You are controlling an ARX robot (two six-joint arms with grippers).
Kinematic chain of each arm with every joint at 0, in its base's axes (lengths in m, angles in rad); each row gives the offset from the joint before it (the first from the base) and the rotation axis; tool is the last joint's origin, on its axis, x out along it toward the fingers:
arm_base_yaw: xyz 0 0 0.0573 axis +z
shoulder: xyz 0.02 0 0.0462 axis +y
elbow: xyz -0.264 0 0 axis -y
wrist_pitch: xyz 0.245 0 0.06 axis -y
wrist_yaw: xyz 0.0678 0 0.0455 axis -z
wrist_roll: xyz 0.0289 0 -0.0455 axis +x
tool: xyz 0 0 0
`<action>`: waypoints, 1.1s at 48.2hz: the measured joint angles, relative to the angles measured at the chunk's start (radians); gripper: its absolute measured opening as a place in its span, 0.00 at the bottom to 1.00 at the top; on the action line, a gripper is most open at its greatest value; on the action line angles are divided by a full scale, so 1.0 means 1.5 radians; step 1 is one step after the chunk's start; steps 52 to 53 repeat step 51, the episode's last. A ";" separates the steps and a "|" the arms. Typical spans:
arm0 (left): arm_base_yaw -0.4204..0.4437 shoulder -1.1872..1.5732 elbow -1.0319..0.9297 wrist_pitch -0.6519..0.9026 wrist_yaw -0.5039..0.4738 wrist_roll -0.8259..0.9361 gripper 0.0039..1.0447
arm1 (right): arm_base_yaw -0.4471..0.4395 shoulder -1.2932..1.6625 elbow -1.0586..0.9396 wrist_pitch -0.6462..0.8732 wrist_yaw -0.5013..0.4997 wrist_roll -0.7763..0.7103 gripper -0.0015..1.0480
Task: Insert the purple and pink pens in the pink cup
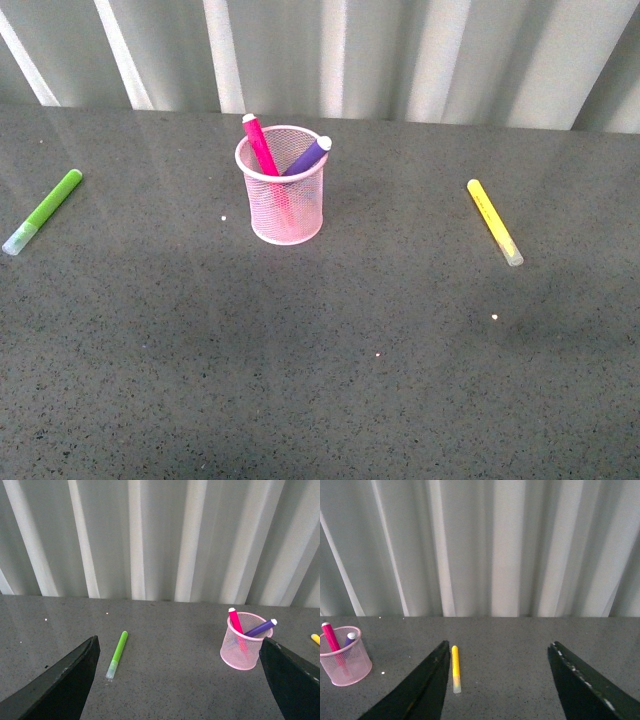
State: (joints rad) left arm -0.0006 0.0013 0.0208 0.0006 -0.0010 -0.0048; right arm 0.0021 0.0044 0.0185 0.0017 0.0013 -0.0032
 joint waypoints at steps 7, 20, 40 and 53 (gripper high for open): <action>0.000 0.000 0.000 0.000 0.000 0.000 0.94 | 0.000 0.000 0.000 0.000 0.000 0.000 0.88; 0.000 0.000 0.000 0.000 0.000 0.000 0.94 | 0.000 0.000 0.000 0.000 0.000 0.001 0.93; 0.000 0.000 0.000 0.000 0.000 0.000 0.94 | 0.000 0.000 0.000 0.000 0.000 0.001 0.93; 0.000 0.000 0.000 0.000 0.000 0.000 0.94 | 0.000 0.000 0.000 0.000 0.000 0.001 0.93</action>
